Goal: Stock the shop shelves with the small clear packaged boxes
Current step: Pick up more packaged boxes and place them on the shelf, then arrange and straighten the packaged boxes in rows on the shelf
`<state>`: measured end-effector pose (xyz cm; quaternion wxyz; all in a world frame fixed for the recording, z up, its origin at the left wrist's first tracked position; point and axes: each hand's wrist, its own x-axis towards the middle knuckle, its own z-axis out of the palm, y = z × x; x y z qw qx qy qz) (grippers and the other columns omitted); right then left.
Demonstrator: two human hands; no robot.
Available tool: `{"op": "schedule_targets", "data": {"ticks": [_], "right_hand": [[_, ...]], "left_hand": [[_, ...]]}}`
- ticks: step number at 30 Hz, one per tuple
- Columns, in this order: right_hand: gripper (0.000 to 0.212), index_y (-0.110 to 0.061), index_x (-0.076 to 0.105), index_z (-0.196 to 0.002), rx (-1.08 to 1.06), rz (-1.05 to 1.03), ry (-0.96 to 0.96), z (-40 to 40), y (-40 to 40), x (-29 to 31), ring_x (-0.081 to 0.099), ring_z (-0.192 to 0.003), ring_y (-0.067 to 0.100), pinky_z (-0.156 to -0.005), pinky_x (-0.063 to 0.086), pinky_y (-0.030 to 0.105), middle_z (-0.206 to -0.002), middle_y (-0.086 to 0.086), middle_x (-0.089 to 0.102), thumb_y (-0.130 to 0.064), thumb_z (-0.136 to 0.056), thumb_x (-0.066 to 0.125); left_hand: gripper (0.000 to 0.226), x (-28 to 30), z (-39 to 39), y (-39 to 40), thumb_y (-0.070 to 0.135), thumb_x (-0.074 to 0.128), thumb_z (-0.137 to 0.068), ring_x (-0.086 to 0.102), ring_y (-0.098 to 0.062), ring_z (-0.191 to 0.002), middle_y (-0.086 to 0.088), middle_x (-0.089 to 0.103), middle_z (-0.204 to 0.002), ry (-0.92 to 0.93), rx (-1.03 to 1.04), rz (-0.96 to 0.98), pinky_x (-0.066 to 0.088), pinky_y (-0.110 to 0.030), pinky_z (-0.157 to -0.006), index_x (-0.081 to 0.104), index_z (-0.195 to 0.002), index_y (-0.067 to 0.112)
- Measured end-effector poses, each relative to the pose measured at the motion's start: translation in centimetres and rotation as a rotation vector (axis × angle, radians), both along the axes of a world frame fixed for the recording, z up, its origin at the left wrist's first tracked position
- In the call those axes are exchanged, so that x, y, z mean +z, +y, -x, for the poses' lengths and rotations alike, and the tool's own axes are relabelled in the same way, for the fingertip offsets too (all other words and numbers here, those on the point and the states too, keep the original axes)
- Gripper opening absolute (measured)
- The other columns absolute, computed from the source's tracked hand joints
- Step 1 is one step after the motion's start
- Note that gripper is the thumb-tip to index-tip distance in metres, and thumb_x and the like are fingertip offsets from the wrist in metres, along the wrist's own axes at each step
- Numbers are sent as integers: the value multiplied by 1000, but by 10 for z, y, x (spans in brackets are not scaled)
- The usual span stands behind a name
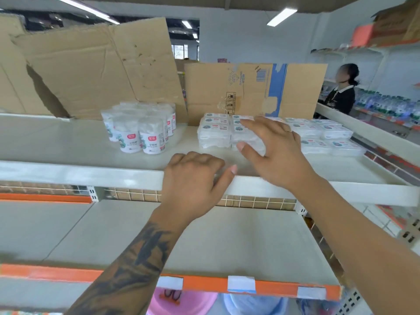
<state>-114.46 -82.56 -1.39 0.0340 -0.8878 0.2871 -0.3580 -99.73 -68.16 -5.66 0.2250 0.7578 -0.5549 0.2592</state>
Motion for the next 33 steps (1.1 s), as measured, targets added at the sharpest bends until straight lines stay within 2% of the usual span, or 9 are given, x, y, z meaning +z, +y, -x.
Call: {"op": "schedule_targets", "data": {"ticks": [2,5,10,16,24,29,33], "right_hand": [[54,-42,50,-143,-7,71,-34,-6,34,-11,36,-142,23,-112,26,45,-155,-7,44,-64,-94,45],[52,-34,56,-140,-34,130,-92,-21,80,-27,41,-139,27,-109,31,48,-153,-1,46,-60,-96,47],[51,-27,56,-142,-37,211,-100,-61,170,-57,46,-137,33,-107,37,52,-152,6,48,-53,-98,52],[51,-27,59,-140,64,216,-56,-149,276,-87,51,-132,32,-106,35,51,-149,6,50,-53,-97,55],[47,-26,64,-132,357,156,22,-286,390,-125,52,-130,32,-104,39,49,-148,6,51,-52,-94,59],[43,-27,66,-127,527,116,30,-368,444,-134,53,-128,33,-103,41,50,-146,6,52,-54,-96,54],[46,-26,65,-129,673,155,11,-444,474,-127,52,-130,32,-103,41,49,-147,6,51,-55,-99,47]], "left_hand": [[48,-2,-2,14,63,32,-99,62,-17,-108,13,71,-103,31,-13,27,33,-47,-108,71,-97,34],[39,-9,-17,57,57,44,-97,58,-23,-124,7,68,-122,77,21,103,25,-59,-117,71,-109,32],[43,-17,-78,167,56,47,-97,58,-30,-128,-2,67,-132,48,48,125,28,-62,-116,71,-119,28],[41,-36,-154,293,55,49,-98,59,-27,-124,1,67,-130,42,181,103,31,-57,-114,70,-121,28],[43,-65,-248,429,57,47,-98,59,-29,-125,-1,67,-133,113,486,-10,33,-60,-113,69,-124,29],[43,-79,-297,492,57,45,-99,61,-29,-120,1,67,-130,153,655,-28,39,-57,-106,68,-124,31],[46,-74,-343,532,60,41,-100,60,-27,-120,2,66,-132,160,785,-32,38,-53,-107,65,-127,32]]}}
